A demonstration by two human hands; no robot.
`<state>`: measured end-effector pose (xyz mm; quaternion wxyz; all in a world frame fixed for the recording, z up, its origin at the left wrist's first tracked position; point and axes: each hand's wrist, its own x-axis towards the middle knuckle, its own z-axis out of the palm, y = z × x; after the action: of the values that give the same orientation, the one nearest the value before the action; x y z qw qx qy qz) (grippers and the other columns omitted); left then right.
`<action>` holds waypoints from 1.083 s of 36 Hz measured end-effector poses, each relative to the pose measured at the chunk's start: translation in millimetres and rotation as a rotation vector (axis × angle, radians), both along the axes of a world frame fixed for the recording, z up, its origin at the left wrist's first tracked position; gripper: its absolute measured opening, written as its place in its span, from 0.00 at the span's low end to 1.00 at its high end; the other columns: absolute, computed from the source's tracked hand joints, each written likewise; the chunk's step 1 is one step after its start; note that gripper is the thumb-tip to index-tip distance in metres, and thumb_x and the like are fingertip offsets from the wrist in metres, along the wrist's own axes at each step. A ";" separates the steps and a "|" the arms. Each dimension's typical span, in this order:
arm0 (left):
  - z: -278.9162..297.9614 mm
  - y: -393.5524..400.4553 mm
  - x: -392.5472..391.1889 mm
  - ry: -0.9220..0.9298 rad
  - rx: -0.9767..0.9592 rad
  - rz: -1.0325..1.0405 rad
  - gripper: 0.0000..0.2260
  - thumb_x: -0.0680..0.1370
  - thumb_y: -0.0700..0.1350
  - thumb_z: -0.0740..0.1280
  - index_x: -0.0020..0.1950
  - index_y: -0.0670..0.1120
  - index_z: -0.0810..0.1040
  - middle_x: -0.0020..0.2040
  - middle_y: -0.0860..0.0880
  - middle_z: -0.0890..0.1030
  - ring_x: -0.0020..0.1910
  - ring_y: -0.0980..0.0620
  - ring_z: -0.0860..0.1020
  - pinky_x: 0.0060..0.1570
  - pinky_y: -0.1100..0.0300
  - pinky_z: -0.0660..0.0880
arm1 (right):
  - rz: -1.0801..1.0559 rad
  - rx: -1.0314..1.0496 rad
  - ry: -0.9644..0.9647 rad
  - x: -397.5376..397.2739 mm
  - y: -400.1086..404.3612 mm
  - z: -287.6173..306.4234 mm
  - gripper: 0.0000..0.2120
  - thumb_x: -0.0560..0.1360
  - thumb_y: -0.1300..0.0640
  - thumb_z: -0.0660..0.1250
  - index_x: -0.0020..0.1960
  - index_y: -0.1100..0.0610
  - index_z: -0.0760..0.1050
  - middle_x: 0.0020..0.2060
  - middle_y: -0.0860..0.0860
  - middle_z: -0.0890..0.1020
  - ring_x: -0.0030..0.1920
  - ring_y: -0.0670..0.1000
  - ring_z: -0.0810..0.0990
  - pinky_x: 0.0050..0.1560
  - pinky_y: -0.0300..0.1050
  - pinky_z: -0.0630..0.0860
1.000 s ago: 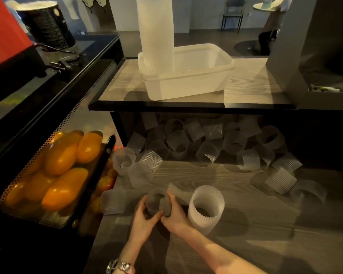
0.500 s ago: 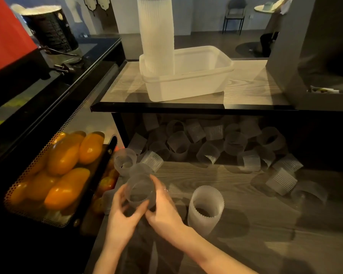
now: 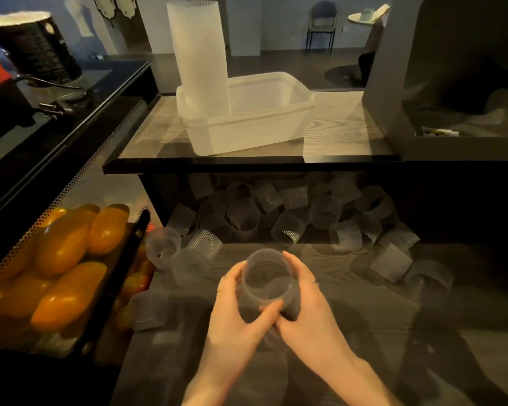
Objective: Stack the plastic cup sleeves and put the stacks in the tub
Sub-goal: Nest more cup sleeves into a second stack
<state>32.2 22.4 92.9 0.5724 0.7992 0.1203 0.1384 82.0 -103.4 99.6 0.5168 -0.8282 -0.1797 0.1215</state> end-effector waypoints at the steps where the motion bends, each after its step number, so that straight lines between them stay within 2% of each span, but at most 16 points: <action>1: -0.7 -4.1 1.9 0.005 0.005 -0.019 0.28 0.68 0.49 0.75 0.63 0.62 0.67 0.60 0.62 0.73 0.61 0.65 0.71 0.57 0.72 0.69 | -0.026 0.015 0.026 -0.4 -5.1 -1.2 0.40 0.68 0.57 0.73 0.66 0.30 0.54 0.63 0.31 0.66 0.64 0.31 0.63 0.66 0.41 0.69; 3: -2.2 -10.4 4.2 0.013 0.021 -0.037 0.28 0.68 0.51 0.75 0.63 0.65 0.66 0.59 0.66 0.72 0.61 0.68 0.70 0.53 0.78 0.66 | -0.063 0.027 0.054 -2.2 -12.2 -3.3 0.40 0.67 0.55 0.74 0.63 0.26 0.55 0.62 0.30 0.66 0.62 0.29 0.64 0.60 0.31 0.71; 5: -2.9 -14.3 5.3 0.015 0.034 -0.048 0.29 0.68 0.51 0.75 0.63 0.65 0.66 0.59 0.68 0.71 0.61 0.69 0.69 0.54 0.79 0.64 | -0.095 0.021 0.053 -3.8 -17.1 -6.0 0.40 0.66 0.53 0.75 0.63 0.26 0.55 0.63 0.32 0.67 0.61 0.27 0.62 0.52 0.19 0.66; 7: -3.1 -16.4 5.7 0.012 0.037 -0.057 0.29 0.68 0.51 0.75 0.64 0.64 0.66 0.60 0.68 0.71 0.62 0.68 0.69 0.55 0.78 0.65 | -0.117 0.025 0.058 -4.2 -20.6 -8.5 0.40 0.64 0.54 0.74 0.65 0.29 0.56 0.64 0.33 0.67 0.62 0.26 0.62 0.50 0.17 0.63; 14: -3.4 -19.5 3.7 0.042 -0.003 -0.079 0.29 0.67 0.52 0.75 0.62 0.65 0.66 0.58 0.71 0.71 0.61 0.69 0.69 0.53 0.80 0.65 | -0.142 0.032 0.066 -7.9 -25.0 -8.7 0.40 0.64 0.51 0.74 0.64 0.28 0.55 0.62 0.29 0.66 0.59 0.23 0.61 0.46 0.16 0.64; 18: -5.1 -25.2 3.5 0.064 -0.044 -0.108 0.28 0.67 0.54 0.75 0.62 0.67 0.65 0.58 0.70 0.71 0.61 0.70 0.69 0.52 0.79 0.66 | -0.170 0.020 0.068 -10.6 -30.3 -12.6 0.41 0.64 0.51 0.75 0.67 0.30 0.55 0.63 0.30 0.66 0.62 0.28 0.64 0.47 0.23 0.68; 22: -9.5 -27.0 3.2 0.081 -0.086 -0.107 0.27 0.68 0.52 0.75 0.61 0.66 0.67 0.58 0.67 0.72 0.59 0.70 0.70 0.50 0.79 0.67 | -0.167 0.020 0.107 -12.3 -30.4 -16.6 0.42 0.66 0.55 0.75 0.69 0.33 0.55 0.65 0.33 0.65 0.59 0.28 0.65 0.41 0.19 0.68; 26: -10.6 -26.9 1.6 0.061 -0.054 -0.119 0.29 0.66 0.53 0.75 0.62 0.66 0.67 0.58 0.67 0.73 0.61 0.68 0.70 0.52 0.79 0.67 | -0.176 0.038 0.101 -14.5 -32.4 -17.9 0.42 0.65 0.55 0.75 0.67 0.32 0.56 0.63 0.32 0.67 0.59 0.24 0.62 0.42 0.17 0.67; 29: -14.8 -28.0 0.8 0.080 -0.049 -0.123 0.30 0.64 0.55 0.75 0.62 0.66 0.66 0.59 0.66 0.73 0.60 0.68 0.70 0.52 0.78 0.68 | -0.174 0.045 0.111 -14.9 -33.2 -22.3 0.41 0.64 0.56 0.76 0.67 0.33 0.57 0.62 0.33 0.68 0.59 0.25 0.63 0.44 0.18 0.67; 32: -25.6 -28.8 1.4 0.121 -0.073 -0.124 0.30 0.65 0.51 0.76 0.62 0.63 0.67 0.59 0.63 0.74 0.59 0.66 0.72 0.54 0.74 0.70 | -0.161 0.065 0.154 -13.6 -33.0 -33.5 0.40 0.63 0.58 0.76 0.66 0.36 0.60 0.61 0.36 0.71 0.58 0.28 0.67 0.45 0.19 0.67; 35: -35.6 -30.4 1.2 0.149 -0.116 -0.115 0.30 0.66 0.48 0.76 0.63 0.61 0.66 0.60 0.61 0.75 0.60 0.66 0.72 0.54 0.74 0.69 | -0.174 0.055 0.157 -12.2 -31.2 -43.3 0.38 0.64 0.58 0.74 0.63 0.32 0.59 0.61 0.36 0.71 0.58 0.29 0.68 0.47 0.22 0.69; 39: -42.7 -30.1 1.5 0.129 -0.135 -0.094 0.30 0.65 0.47 0.77 0.62 0.62 0.68 0.58 0.64 0.75 0.59 0.66 0.73 0.51 0.77 0.68 | -0.179 0.033 0.143 -10.2 -30.3 -50.0 0.37 0.64 0.56 0.73 0.61 0.29 0.58 0.59 0.35 0.72 0.57 0.28 0.68 0.46 0.20 0.68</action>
<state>33.7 -7.7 50.2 0.6218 0.7709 0.1284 0.0512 71.8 -133.8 49.5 0.5504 -0.8216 -0.0698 0.1308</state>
